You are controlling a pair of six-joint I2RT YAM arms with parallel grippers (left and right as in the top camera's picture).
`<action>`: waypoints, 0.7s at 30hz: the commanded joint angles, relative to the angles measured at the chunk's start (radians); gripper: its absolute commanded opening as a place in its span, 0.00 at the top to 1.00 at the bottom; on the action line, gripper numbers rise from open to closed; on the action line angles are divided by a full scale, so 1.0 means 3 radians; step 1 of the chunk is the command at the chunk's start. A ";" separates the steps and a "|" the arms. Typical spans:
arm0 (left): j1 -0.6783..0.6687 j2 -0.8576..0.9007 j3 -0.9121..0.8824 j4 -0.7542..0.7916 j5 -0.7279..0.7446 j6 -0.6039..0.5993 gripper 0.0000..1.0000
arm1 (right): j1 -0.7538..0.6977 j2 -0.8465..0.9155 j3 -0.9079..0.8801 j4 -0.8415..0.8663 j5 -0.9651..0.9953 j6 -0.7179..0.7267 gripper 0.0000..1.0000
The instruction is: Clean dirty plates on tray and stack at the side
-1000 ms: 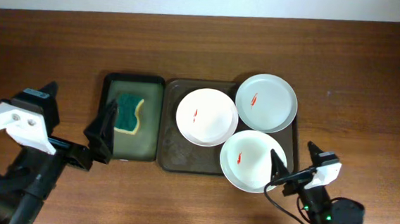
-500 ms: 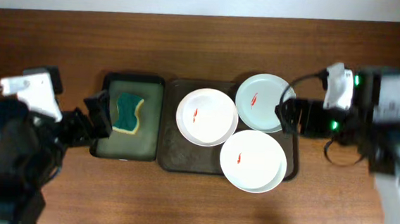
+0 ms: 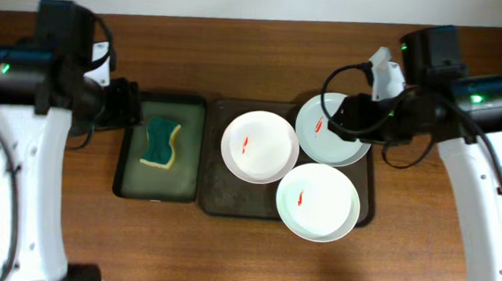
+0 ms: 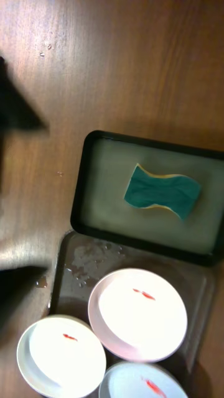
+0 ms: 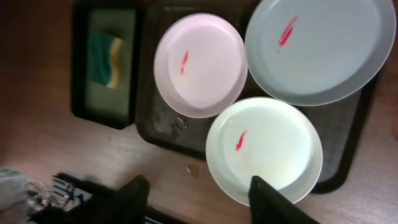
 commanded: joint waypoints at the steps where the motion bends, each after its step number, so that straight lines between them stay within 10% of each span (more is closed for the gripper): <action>1: 0.0017 0.0165 0.0057 -0.0010 -0.0076 0.0047 0.93 | 0.0245 0.0127 -0.0228 0.0112 0.0243 0.0169 0.15; 4: 0.0014 0.0276 0.0057 0.0020 -0.0251 0.0045 0.80 | 0.0336 0.0262 -0.0449 0.0336 0.0254 0.0195 0.07; 11: 0.0014 0.0390 -0.0020 0.0060 -0.0296 0.0045 0.51 | 0.0462 0.0679 -0.0904 0.0879 0.0280 0.0509 0.46; 15: 0.0014 0.0393 -0.0209 0.0207 -0.0312 0.0047 0.47 | 0.0516 0.1021 -0.0994 0.1088 0.0285 0.0512 0.64; 21: 0.0014 0.0393 -0.0595 0.0477 -0.0449 0.0048 0.46 | 0.0549 0.1364 -0.0994 0.1160 0.0593 0.0535 0.64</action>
